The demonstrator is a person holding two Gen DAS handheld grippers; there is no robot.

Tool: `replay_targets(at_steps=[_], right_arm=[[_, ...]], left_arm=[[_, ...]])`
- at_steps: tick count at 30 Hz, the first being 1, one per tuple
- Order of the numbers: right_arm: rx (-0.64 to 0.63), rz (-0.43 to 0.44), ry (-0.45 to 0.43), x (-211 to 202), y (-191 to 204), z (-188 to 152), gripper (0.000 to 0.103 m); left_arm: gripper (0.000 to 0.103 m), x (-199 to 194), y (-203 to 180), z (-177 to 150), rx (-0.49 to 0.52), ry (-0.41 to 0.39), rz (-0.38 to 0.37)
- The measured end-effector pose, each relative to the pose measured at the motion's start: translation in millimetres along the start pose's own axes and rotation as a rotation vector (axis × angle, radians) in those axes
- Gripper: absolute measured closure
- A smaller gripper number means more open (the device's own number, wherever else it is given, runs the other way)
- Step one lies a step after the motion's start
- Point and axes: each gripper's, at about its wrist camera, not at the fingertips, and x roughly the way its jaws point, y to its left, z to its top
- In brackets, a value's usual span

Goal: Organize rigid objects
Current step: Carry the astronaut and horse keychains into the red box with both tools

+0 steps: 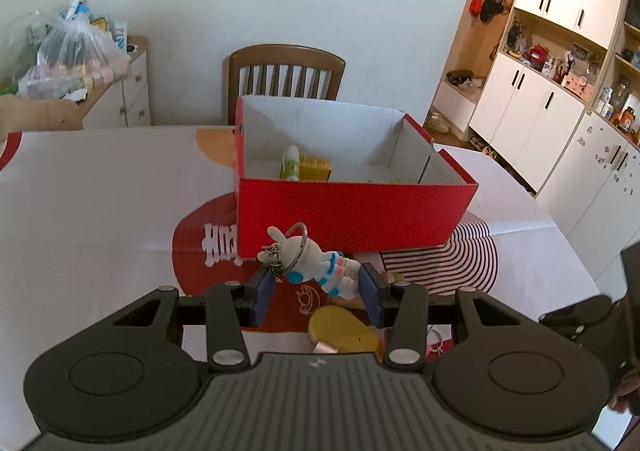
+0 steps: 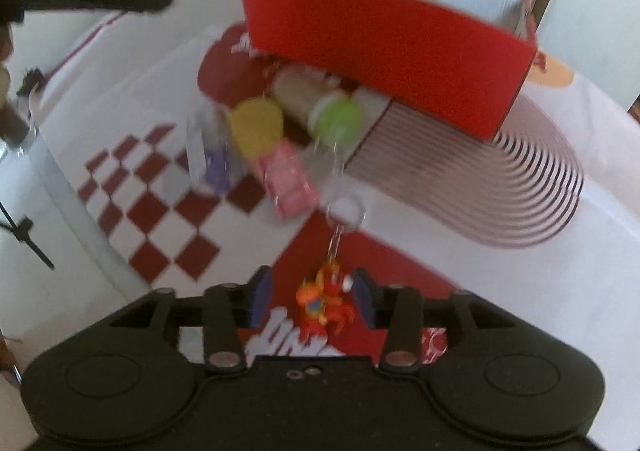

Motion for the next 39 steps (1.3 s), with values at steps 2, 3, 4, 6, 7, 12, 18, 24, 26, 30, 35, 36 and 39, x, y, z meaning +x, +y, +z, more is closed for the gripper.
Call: replay_targets(at_steps=[2, 3, 4, 6, 7, 12, 18, 24, 26, 30, 35, 36, 39], right_arm=[[-0.001, 0.006, 0.008, 4, 1, -4, 0.055], [-0.003, 0.002, 0.012, 5, 1, -5, 0.055], [-0.001, -0.006, 0.018, 8, 2, -6, 0.055], [0.005, -0.016, 0.025, 14, -1, -10, 0.055], [0.015, -0.029, 0.03, 17, -3, -12, 0.055], [0.028, -0.042, 0.018, 18, -4, -16, 0.055], [0.0, -0.078, 0.011, 19, -2, -18, 0.063], [-0.007, -0.094, 0.026, 17, 1, -16, 0.07], [0.003, -0.094, 0.013, 12, 4, -14, 0.071], [-0.008, -0.13, -0.028, -6, 13, -5, 0.071], [-0.019, -0.147, -0.072, -33, 23, 8, 0.071], [-0.015, -0.147, -0.087, -40, 24, 12, 0.071], [-0.006, -0.149, -0.124, -58, 25, 22, 0.071]], left_arm=[[0.058, -1, 1, -2, -0.003, 0.004, -0.003], [0.058, -2, 1, -4, -0.004, 0.006, -0.004], [0.058, -2, 1, -6, -0.004, 0.009, -0.004], [0.058, -4, 1, -9, -0.003, 0.013, -0.005], [0.058, -5, 0, -11, -0.002, 0.014, -0.004], [0.058, -9, 3, -17, -0.005, 0.021, -0.001], [0.058, -14, 5, -23, -0.01, 0.025, -0.006], [0.058, -19, 2, -25, 0.003, 0.029, -0.012], [0.058, -21, 2, -25, 0.007, 0.026, -0.015], [0.058, -24, 1, -25, 0.005, 0.019, -0.025], [0.058, -28, -2, -22, 0.004, 0.008, -0.037], [0.058, -29, -3, -21, 0.007, 0.005, -0.038], [0.058, -31, -5, -17, 0.011, -0.007, -0.044]])
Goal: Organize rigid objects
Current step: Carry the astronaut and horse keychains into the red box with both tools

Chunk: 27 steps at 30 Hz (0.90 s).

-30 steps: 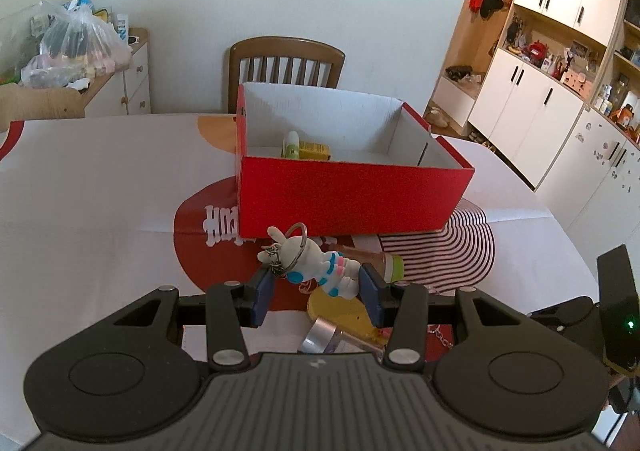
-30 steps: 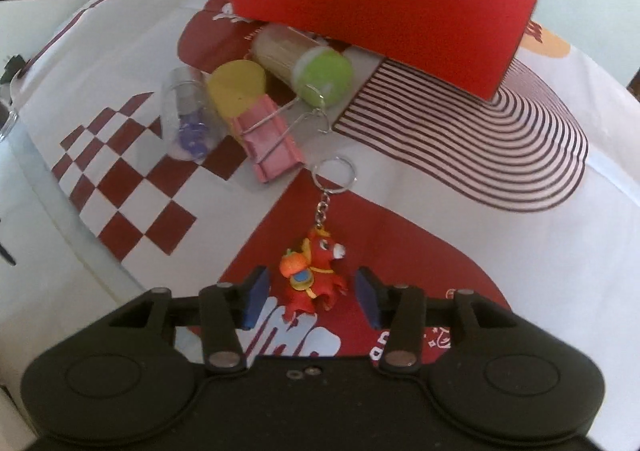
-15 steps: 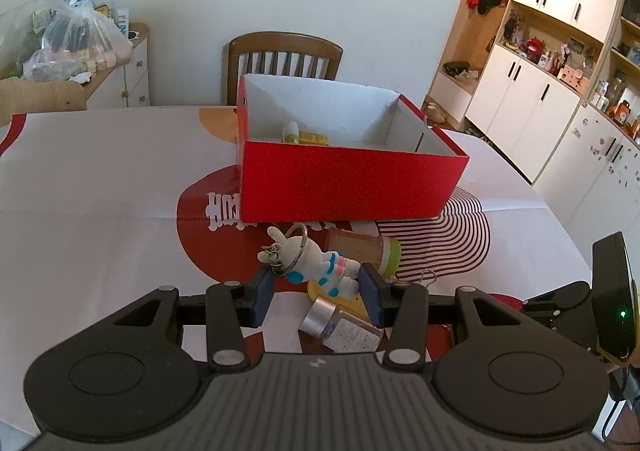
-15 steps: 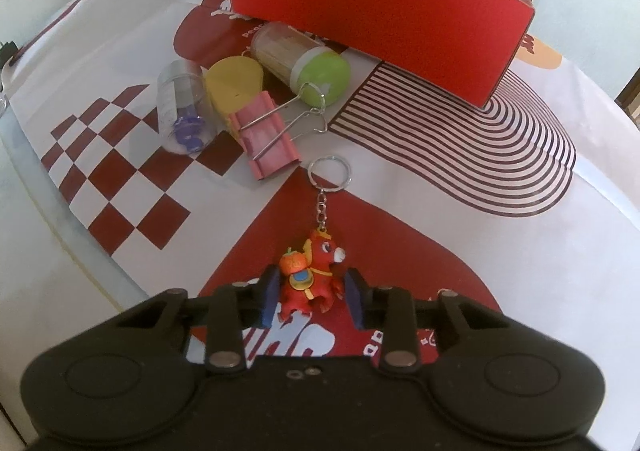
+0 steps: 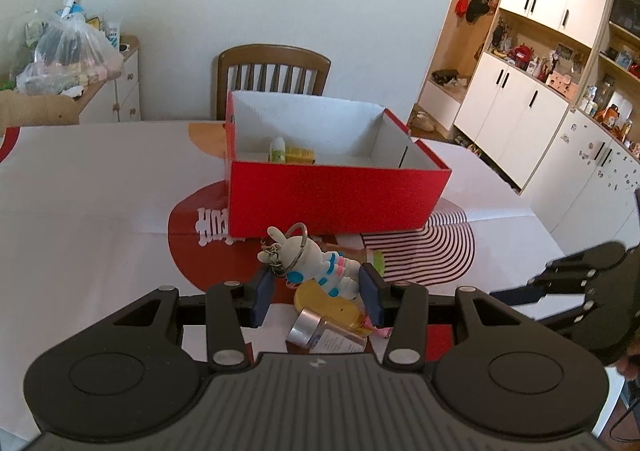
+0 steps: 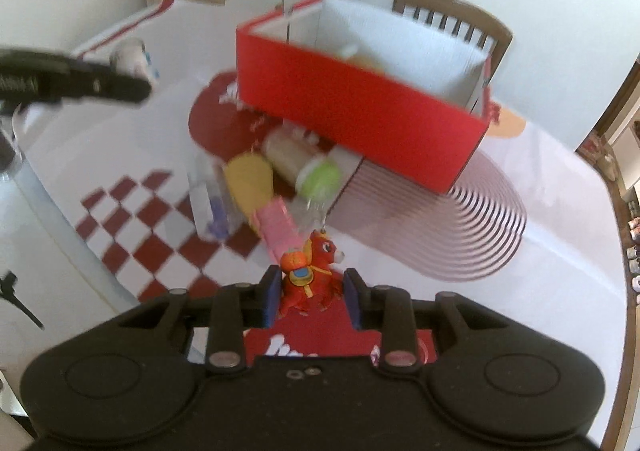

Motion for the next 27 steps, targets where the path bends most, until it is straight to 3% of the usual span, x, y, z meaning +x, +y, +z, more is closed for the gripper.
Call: replay_targets(at_steps=[13, 20, 27], right_arm=[[-0.023, -0.042, -0.175, -51, -29, 72, 0.071], [-0.046, -0.072, -0.21, -40, -48, 110, 0.071], [-0.061, -0.081, -0.189, -1, -71, 138, 0.071]], left_arm=[[0.058, 3, -16, 46, 0.05, -0.049, -0.012], [0.058, 31, -21, 82, 0.075, -0.036, 0.006], [0.058, 78, -25, 118, 0.106, -0.004, 0.044]])
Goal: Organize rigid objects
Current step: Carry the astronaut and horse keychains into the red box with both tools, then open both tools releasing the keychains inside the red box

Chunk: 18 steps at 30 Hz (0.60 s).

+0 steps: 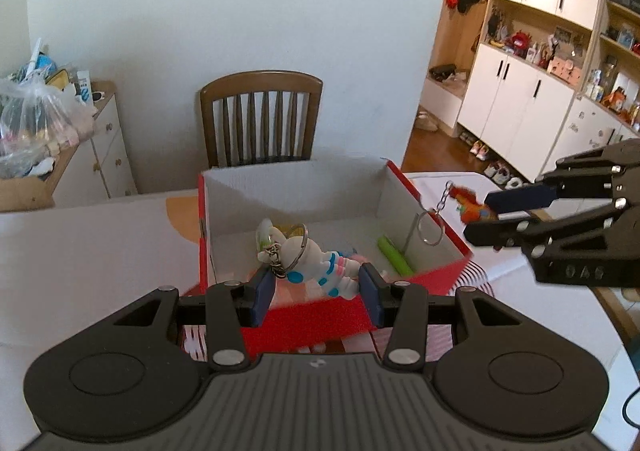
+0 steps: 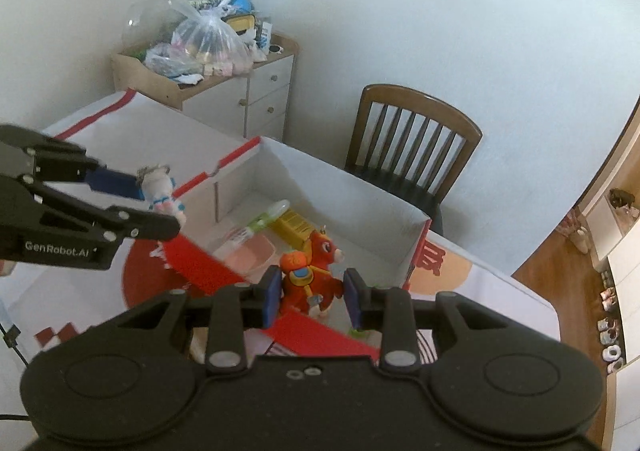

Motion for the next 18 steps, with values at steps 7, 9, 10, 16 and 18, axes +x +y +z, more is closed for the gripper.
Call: replay_targets(at_steps=[7, 9, 10, 16, 18], right_arm=[[0.02, 0.018, 0.046, 51, -20, 6, 0.071], [0.027, 0.023, 0.066, 65, -25, 5, 0.071], [0.027, 0.028, 0.077, 73, -27, 4, 0.071], [0.054, 0.069, 0.136, 108, -32, -2, 0.071], [0.073, 0.087, 0.157, 117, -32, -4, 0.071]], left_arm=[[0.058, 52, -3, 28, -0.001, 0.037, 0.004], [0.058, 70, -2, 33, -0.024, 0.068, -0.011], [0.058, 80, -1, 36, -0.039, 0.092, -0.025], [0.058, 132, 1, 40, -0.054, 0.193, -0.035], [0.058, 147, 3, 40, -0.056, 0.222, -0.029]])
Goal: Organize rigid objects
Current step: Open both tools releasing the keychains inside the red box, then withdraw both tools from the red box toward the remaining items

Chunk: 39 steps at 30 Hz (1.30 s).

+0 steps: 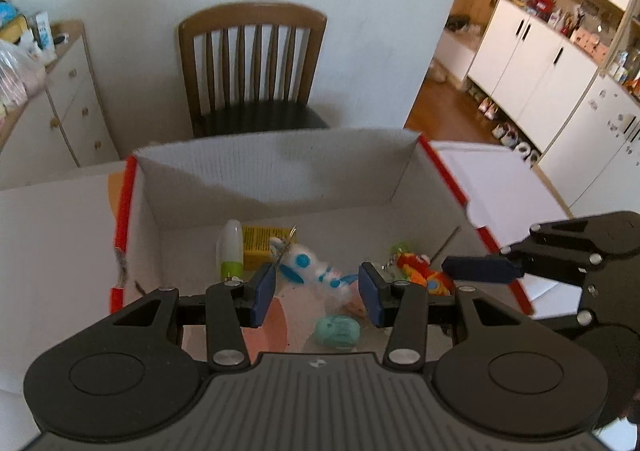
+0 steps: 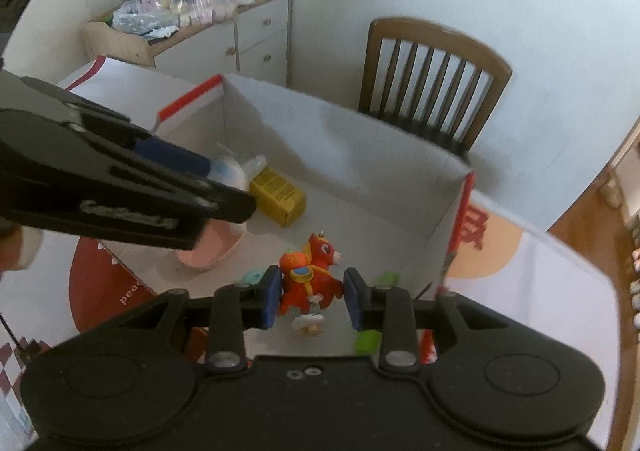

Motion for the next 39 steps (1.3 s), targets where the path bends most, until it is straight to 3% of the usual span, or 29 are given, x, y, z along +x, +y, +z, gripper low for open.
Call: replay_targets(at_steps=[6, 16, 22, 39], right_arm=[[0.038, 0.032, 0.071, 26, -2, -1, 0.07], [0.103, 0.047, 0.123, 41, -11, -1, 0.068], [0.114, 0.045, 0.087, 27, -9, 0, 0.052], [0.138, 0.037, -0.018, -48, 4, -9, 0.046]], left_arm=[[0.058, 31, 6, 1, -0.026, 0.099, 0.039], [0.058, 36, 7, -11, -0.015, 0.114, 0.038], [0.058, 22, 6, -14, -0.021, 0.076, 0.032], [0.058, -60, -19, -25, 0.034, -0.05, 0.017]])
